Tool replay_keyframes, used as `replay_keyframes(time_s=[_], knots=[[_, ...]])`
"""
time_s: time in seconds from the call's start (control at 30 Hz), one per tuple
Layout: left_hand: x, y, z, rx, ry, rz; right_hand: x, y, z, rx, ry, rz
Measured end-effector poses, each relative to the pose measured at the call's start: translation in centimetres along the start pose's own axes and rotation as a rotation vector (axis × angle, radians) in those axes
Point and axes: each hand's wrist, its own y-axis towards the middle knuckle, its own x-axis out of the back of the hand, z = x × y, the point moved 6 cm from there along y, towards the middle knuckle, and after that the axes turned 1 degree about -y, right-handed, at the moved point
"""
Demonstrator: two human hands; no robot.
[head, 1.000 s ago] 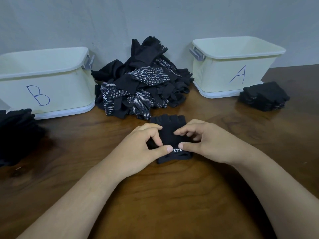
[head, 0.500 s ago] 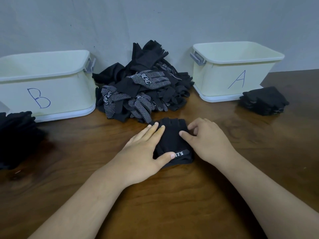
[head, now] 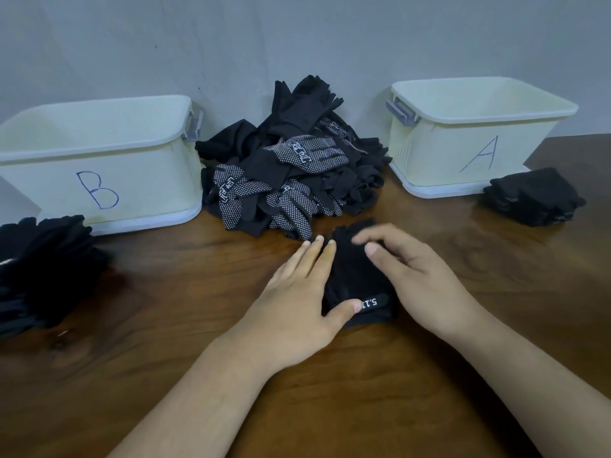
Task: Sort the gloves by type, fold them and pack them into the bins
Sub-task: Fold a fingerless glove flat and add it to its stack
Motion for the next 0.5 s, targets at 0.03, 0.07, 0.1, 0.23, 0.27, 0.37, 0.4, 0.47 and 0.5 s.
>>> replay_keyframes(time_s=[0.03,0.07,0.1,0.23,0.27,0.37,0.4,0.47,0.5], knots=[[0.1,-0.1,0.0,-0.001,-0.012,-0.014,-0.3,0.0,0.1,0.005,-0.004,0.041],[0.2,-0.1,0.0,0.0,-0.027,-0.022,-0.6,-0.2,-0.1,-0.005,0.005,0.093],[0.2,-0.2,-0.1,0.003,-0.048,-0.03,-0.9,-0.3,-0.3,-0.015,0.026,0.143],[0.6,-0.4,0.1,0.039,-0.329,-0.101,-0.6,-0.8,-0.4,0.044,0.159,0.158],[0.8,-0.2,0.5,0.064,-0.477,-0.135,-0.3,-0.8,-0.3,0.054,0.199,0.128],[1.6,0.1,2.2,0.147,-0.861,-0.273,0.4,-0.7,-0.4,0.037,0.319,0.055],[2.0,0.1,2.9,0.163,-0.896,-0.307,0.5,-0.7,-0.4,0.027,0.348,0.038],[2.7,0.2,3.2,0.168,-0.891,-0.315,0.5,-0.5,-0.3,0.016,0.369,0.023],[2.8,0.1,3.2,0.157,-0.914,-0.308,0.4,-0.5,-0.3,0.013,0.373,0.023]])
